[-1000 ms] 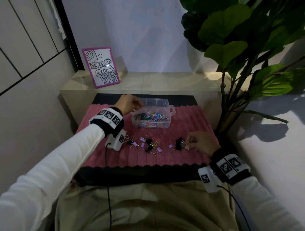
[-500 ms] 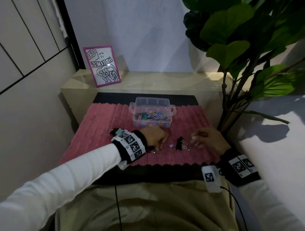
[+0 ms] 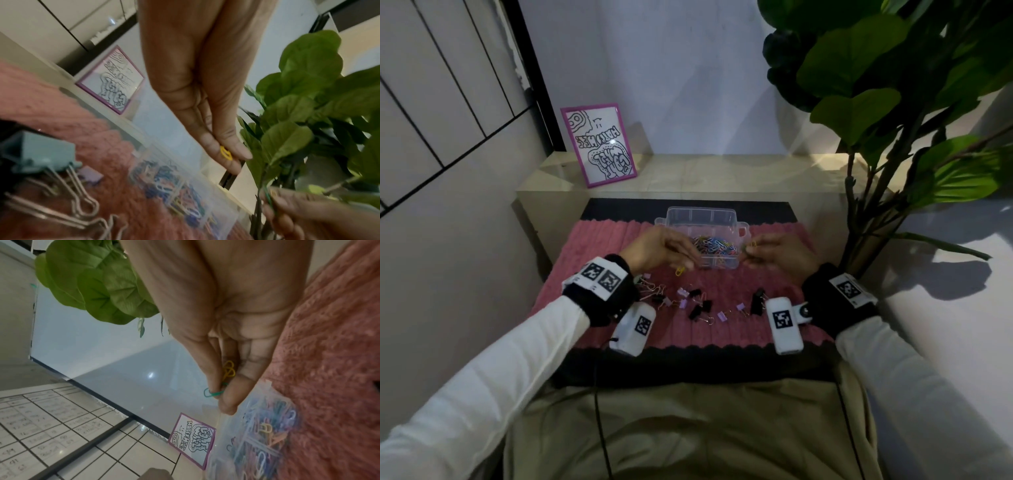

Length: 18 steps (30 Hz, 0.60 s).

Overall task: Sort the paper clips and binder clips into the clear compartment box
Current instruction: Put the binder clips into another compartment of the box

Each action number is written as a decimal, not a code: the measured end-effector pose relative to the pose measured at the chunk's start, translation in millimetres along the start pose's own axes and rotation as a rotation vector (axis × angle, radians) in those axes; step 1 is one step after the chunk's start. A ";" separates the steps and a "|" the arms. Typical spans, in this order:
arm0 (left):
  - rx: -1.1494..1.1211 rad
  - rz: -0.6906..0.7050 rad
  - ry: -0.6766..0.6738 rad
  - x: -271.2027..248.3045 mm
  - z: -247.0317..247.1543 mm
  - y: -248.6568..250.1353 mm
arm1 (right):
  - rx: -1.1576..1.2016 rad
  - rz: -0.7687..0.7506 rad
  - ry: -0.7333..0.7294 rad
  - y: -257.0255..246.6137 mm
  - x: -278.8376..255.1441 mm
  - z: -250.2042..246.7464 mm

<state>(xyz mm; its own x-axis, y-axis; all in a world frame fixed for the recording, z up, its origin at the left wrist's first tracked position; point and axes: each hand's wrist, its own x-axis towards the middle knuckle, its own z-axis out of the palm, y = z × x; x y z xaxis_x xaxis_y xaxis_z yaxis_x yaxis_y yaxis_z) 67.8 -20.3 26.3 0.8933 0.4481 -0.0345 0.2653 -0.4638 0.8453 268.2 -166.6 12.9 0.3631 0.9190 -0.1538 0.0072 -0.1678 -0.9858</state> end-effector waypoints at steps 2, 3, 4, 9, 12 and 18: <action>-0.016 -0.006 0.070 -7.4 -9.5 -3.6 | -0.018 0.015 -0.006 1.1 3.7 2.2; -0.024 -0.017 0.097 -10.9 -13.9 -6.4 | -0.032 0.020 -0.007 -0.2 5.0 3.2; -0.038 -0.035 0.121 -14.4 -18.2 -9.6 | -0.048 0.020 -0.004 -2.2 7.4 3.5; 0.013 -0.088 0.137 -27.3 -27.5 -19.6 | -0.069 0.031 0.027 -25.9 37.4 9.1; 0.166 -0.084 0.072 -24.8 -19.7 -15.0 | -0.348 0.054 0.018 -34.3 54.6 20.3; 0.306 -0.031 0.037 -8.7 -3.4 -9.2 | -0.899 -0.209 0.096 -24.8 22.9 10.2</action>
<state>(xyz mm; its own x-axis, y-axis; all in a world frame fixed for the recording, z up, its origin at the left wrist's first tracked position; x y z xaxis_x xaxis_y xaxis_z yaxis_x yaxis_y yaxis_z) 56.3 -17.4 20.7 0.8707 0.4907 -0.0340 0.3944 -0.6552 0.6443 266.8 -137.8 33.2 0.3484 0.9349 0.0675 0.7865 -0.2523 -0.5637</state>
